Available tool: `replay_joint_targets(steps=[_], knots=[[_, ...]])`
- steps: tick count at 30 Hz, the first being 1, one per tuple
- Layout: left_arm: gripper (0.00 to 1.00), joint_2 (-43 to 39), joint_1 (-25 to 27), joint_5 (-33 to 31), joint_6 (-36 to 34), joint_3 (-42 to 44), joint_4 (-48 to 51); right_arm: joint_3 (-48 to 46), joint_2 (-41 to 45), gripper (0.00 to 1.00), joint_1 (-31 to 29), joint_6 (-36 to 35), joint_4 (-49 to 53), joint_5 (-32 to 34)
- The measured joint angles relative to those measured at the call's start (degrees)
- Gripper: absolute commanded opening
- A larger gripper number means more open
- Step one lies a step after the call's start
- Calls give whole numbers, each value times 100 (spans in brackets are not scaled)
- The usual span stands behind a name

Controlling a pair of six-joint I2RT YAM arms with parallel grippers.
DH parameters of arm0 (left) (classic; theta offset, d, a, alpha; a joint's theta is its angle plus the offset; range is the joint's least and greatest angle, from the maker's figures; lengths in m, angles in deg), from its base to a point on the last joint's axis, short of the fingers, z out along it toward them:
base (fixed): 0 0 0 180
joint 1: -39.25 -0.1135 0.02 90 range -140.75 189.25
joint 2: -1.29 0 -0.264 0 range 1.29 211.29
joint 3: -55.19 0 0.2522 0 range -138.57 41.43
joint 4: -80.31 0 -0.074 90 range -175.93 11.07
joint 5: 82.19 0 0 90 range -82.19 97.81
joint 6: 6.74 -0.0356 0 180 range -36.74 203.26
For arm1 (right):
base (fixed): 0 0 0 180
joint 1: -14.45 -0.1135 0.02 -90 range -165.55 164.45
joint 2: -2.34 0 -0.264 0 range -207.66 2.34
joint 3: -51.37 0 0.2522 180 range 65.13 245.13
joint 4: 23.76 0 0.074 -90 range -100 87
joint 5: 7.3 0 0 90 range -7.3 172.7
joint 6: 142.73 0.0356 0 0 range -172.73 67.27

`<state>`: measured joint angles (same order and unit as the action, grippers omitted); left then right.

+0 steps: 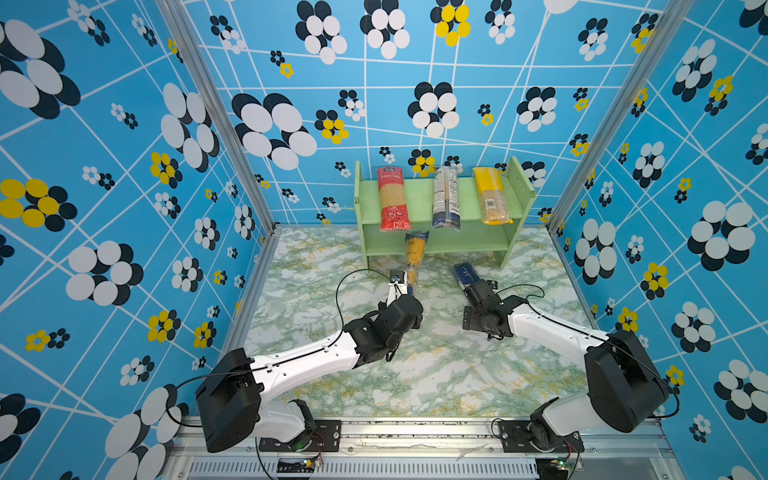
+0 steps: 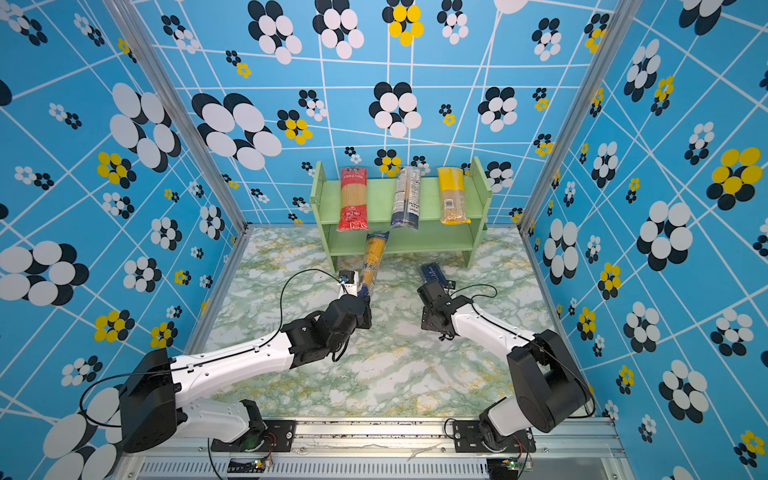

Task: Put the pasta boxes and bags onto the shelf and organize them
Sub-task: 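Carry the Anko bag with the left gripper toward the shelf's lower tier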

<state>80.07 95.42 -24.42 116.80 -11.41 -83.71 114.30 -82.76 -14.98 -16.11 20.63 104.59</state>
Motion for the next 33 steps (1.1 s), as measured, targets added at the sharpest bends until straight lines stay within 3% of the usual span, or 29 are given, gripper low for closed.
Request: replay_joint_targets(steps=[33], knots=[[0, 2138, -743, 138, -791, -1982, -356, -157, 107, 95, 0, 0, -98, -24]])
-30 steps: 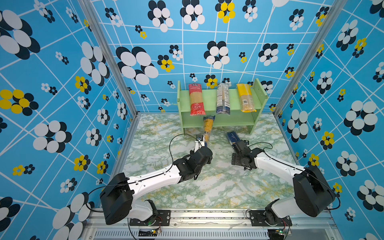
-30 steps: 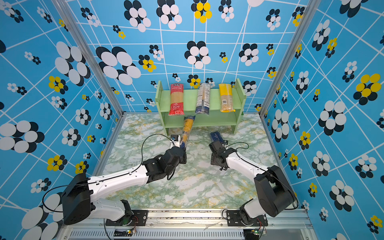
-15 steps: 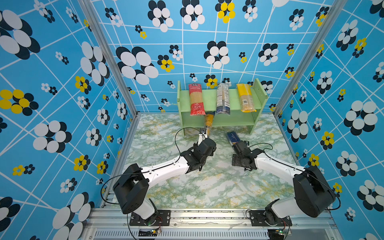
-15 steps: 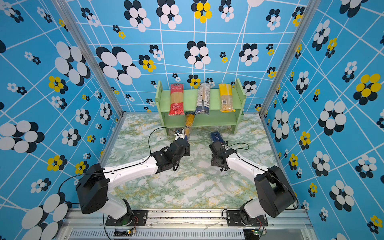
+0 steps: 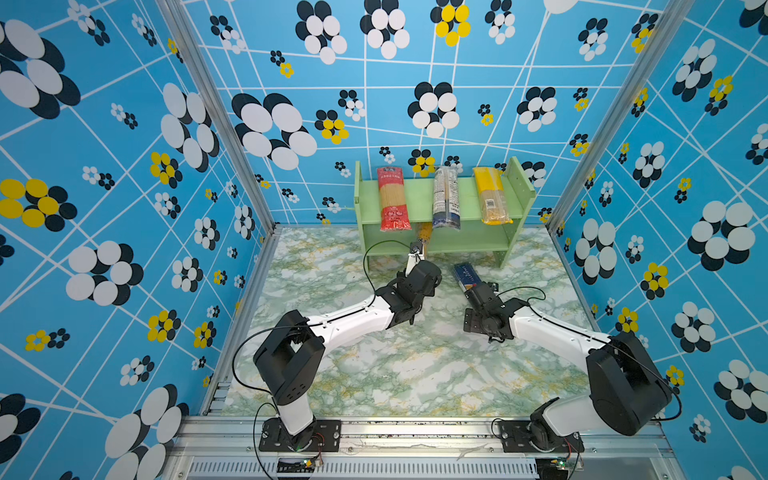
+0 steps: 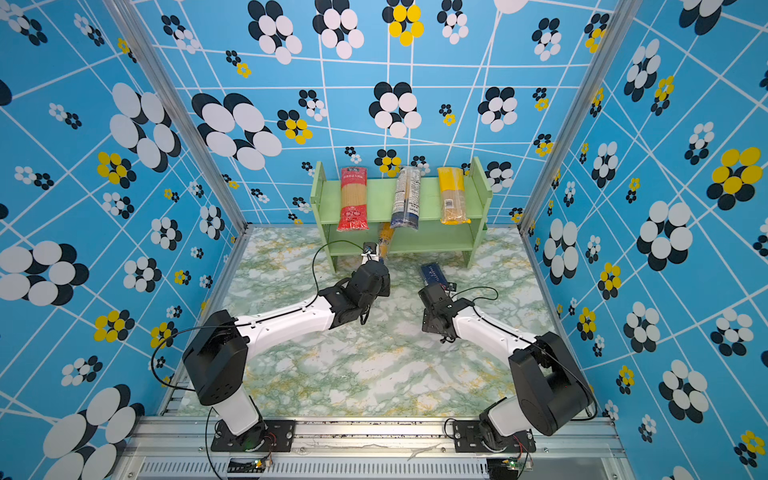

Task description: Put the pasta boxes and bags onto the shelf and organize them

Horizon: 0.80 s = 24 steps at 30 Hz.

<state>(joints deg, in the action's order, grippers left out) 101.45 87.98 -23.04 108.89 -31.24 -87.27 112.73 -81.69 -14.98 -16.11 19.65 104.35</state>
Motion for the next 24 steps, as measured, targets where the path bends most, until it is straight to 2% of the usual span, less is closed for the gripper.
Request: replay_joint_targets(steps=[12, 24], knots=[[0, 461, -74, -101, -175, -444, -44, -101, 588, 94, 0, -2, 9, -35], [0, 850, -179, -522, -323, -861, -42, -203, 872, 94, 0, -85, 149, -105]])
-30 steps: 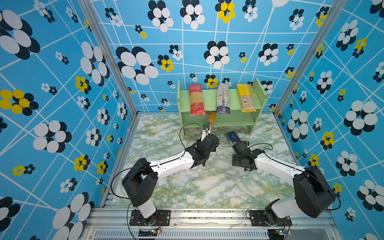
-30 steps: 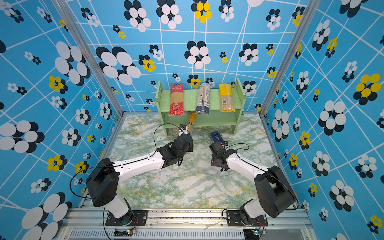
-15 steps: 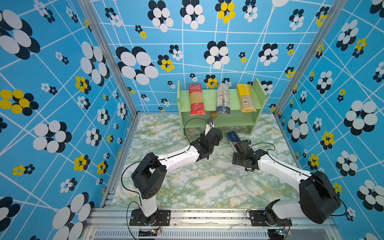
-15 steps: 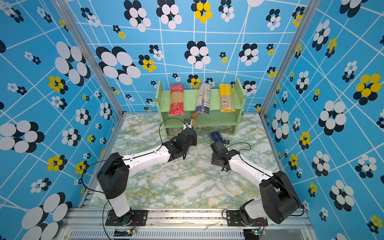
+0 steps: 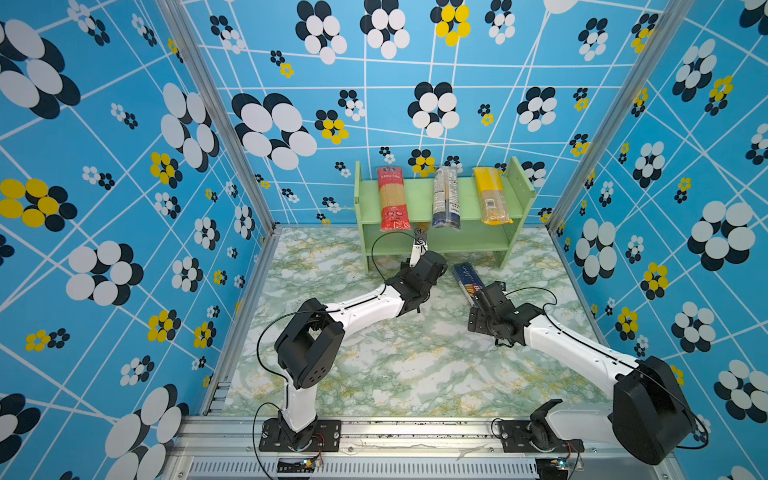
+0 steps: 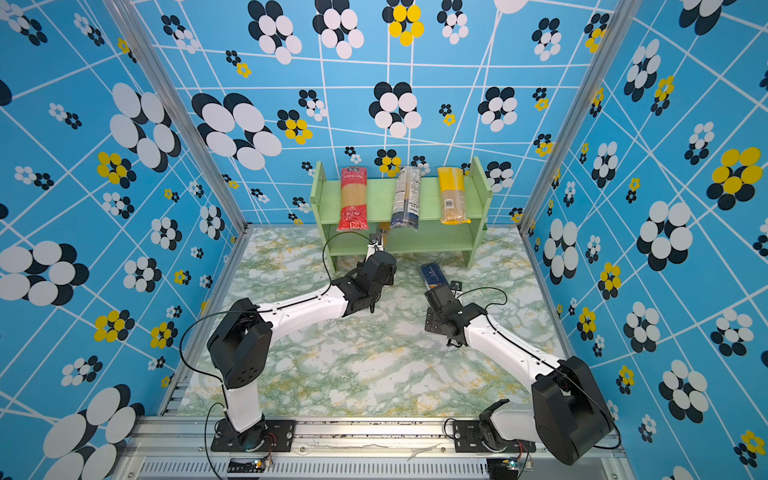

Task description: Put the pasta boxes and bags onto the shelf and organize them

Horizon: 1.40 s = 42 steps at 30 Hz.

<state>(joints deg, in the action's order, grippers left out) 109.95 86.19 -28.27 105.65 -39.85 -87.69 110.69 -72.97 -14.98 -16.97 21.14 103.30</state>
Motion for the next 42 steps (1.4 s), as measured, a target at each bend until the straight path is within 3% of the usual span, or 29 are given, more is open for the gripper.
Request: replay_joint_targets(steps=[42], knots=[[0, 461, -238, -81, -254, -614, -129, 0, 68, 95, 0, -26, 15, -22]])
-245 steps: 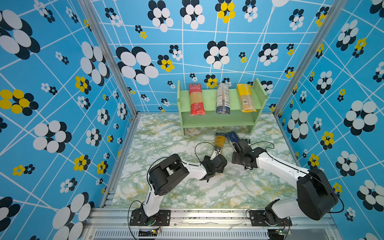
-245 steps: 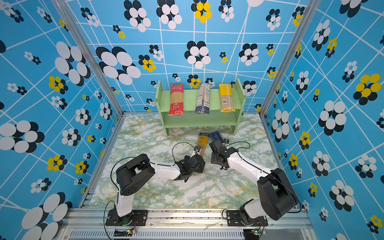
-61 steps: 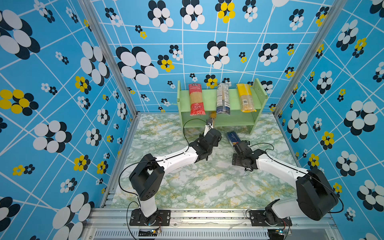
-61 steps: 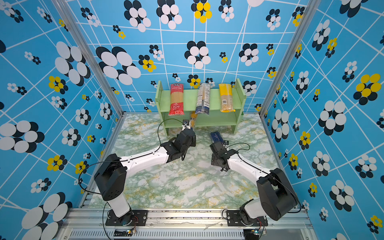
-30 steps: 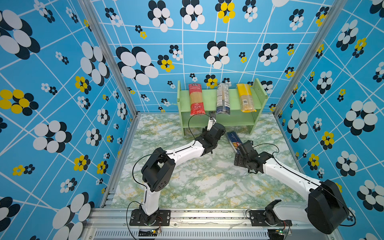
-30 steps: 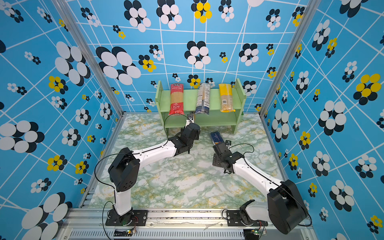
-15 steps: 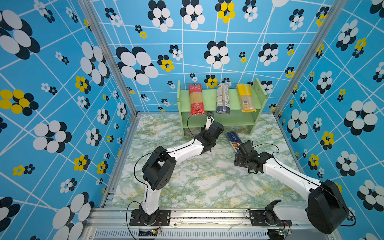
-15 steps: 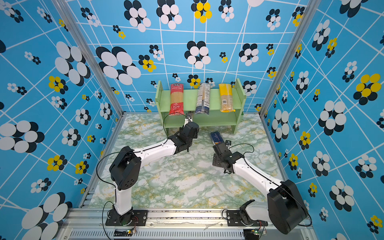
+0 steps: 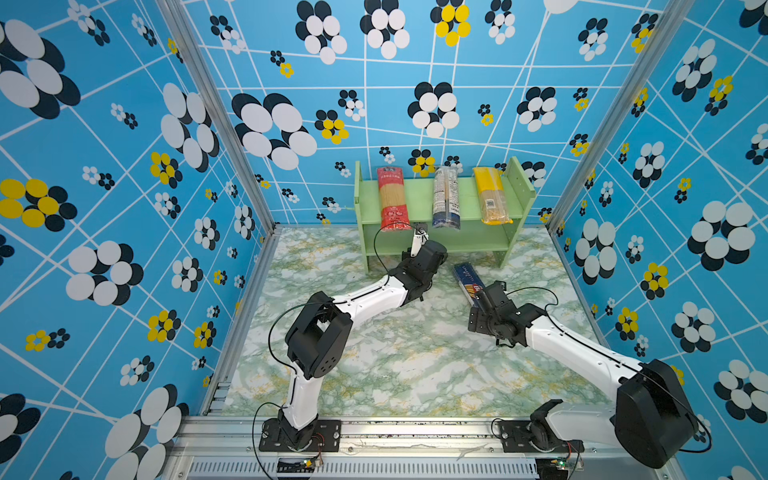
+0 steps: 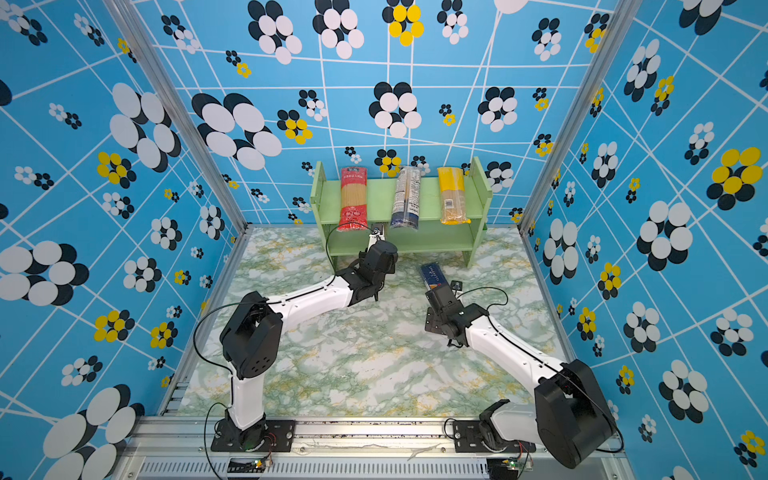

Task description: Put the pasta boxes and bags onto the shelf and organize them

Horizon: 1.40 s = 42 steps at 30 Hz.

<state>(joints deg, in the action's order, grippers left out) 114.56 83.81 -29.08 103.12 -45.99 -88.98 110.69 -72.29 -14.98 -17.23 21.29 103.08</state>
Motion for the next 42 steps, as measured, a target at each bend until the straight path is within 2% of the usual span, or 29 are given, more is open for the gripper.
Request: replay_joint_targets(steps=[11, 42], knots=[[0, 284, -9, 2, 0, -74, -15, 0, -7, 95, 0, 2, -2, 0], [0, 450, -63, 0, -133, -348, -39, 0, -63, 95, 0, 0, -2, -20]])
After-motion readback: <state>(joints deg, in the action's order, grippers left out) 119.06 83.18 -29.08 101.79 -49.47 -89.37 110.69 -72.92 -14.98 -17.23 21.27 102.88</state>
